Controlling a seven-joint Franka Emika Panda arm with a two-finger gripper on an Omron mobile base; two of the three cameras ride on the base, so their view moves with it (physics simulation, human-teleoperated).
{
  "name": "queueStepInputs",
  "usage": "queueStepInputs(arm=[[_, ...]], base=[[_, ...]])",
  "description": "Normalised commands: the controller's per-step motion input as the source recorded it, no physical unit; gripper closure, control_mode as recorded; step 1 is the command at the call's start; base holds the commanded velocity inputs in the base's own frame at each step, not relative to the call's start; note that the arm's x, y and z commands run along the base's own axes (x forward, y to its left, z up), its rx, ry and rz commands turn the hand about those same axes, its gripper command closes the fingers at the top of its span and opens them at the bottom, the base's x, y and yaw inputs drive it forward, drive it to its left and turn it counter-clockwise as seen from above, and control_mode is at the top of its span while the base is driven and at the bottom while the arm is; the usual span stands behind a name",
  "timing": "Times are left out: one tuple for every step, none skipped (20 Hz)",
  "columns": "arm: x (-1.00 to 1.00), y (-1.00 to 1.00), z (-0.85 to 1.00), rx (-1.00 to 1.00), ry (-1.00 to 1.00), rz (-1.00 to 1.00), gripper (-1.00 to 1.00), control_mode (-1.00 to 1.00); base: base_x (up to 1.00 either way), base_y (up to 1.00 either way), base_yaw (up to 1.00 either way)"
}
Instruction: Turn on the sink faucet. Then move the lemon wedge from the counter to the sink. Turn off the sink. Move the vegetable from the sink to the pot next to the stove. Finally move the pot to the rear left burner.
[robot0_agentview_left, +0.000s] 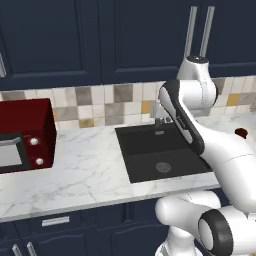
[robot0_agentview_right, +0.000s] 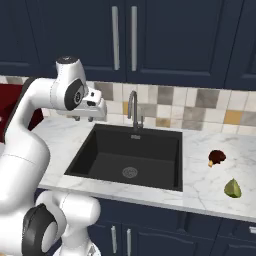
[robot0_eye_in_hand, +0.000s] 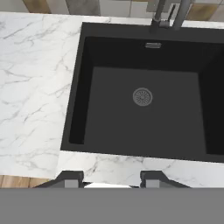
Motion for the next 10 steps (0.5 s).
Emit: queueStepInputs(arm=[[0.0, 0.0, -0.03, 0.0, 0.0, 0.0, -1.0, -1.0], [0.0, 0.0, -0.04, 0.0, -0.04, 0.0, -1.0, -1.0], [0.0, -0.08, -0.12, 0.0, -0.03, 0.0, -1.0, -1.0], [0.0, 0.0, 0.0, 0.0, 0.0, 0.0, -1.0, 1.0], [0.0, 0.0, 0.0, 0.0, 0.0, 0.0, -1.0, 1.0], [0.0, 0.0, 0.0, 0.0, 0.0, 0.0, -1.0, 1.0], [0.0, 0.0, 0.0, 0.0, 0.0, 0.0, -1.0, 1.0], [0.0, 0.0, 0.0, 0.0, 0.0, 0.0, -1.0, 1.0], [0.0, 0.0, 0.0, 0.0, 0.0, 0.0, -1.0, 1.0], [0.0, 0.0, 0.0, 0.0, 0.0, 0.0, -1.0, 1.0]], base=[[0.0, 0.0, 0.0], [0.0, 0.0, 0.0], [0.0, 0.0, 0.0], [0.0, -0.34, -0.01], [0.0, -0.56, -0.02], [0.0, -0.69, -0.02], [0.0, -0.68, -0.02], [0.0, -0.71, -0.02], [0.0, -0.69, -0.02], [0.0, -0.71, -0.01]])
